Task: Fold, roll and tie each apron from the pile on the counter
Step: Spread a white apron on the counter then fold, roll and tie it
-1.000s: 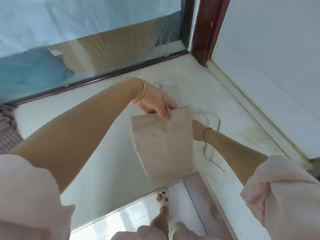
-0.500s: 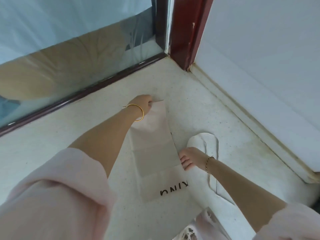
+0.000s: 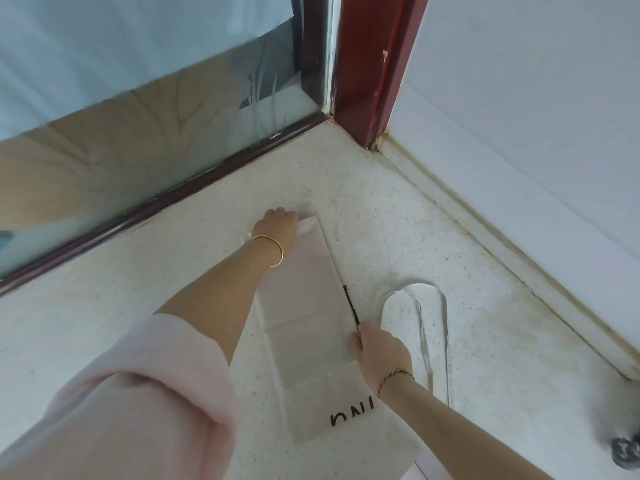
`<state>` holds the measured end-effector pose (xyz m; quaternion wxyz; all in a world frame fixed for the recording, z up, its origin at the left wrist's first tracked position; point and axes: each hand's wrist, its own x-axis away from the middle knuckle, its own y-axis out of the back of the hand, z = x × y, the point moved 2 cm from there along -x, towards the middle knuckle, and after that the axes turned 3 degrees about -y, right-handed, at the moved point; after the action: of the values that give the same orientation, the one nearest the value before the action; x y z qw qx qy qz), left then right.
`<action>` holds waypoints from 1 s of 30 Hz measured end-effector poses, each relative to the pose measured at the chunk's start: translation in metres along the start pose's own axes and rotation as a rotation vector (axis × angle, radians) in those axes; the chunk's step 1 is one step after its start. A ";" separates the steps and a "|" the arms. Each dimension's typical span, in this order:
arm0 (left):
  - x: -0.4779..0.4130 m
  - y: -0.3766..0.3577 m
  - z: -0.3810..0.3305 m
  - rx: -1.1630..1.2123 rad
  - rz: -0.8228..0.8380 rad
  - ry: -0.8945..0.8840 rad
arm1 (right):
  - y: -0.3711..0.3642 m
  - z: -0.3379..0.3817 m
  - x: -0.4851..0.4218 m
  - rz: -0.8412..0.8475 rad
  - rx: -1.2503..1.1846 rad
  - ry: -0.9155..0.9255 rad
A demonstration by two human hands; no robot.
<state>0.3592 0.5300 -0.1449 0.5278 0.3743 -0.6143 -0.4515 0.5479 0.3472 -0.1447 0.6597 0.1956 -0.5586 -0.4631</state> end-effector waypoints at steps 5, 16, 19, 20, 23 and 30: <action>-0.007 0.001 0.005 0.009 -0.017 -0.033 | -0.001 -0.002 -0.001 -0.039 -0.033 0.018; -0.031 0.006 0.000 -0.110 -0.013 0.010 | 0.000 -0.004 -0.013 -0.034 0.028 0.026; -0.034 0.007 0.004 -0.090 -0.030 0.041 | 0.000 -0.001 -0.019 -0.067 0.055 0.018; -0.035 0.006 0.005 -0.092 -0.036 0.045 | -0.001 0.000 -0.021 -0.077 0.066 0.014; -0.035 0.003 0.007 -0.089 -0.076 0.059 | -0.004 0.002 -0.020 -0.101 0.057 0.003; -0.001 -0.005 -0.012 -0.218 -0.466 -0.095 | -0.008 0.000 -0.011 -0.162 -0.049 0.006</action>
<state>0.3710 0.5277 -0.1497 0.4172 0.4249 -0.4833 -0.6417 0.5451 0.3528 -0.1566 0.6263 0.2253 -0.5274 -0.5280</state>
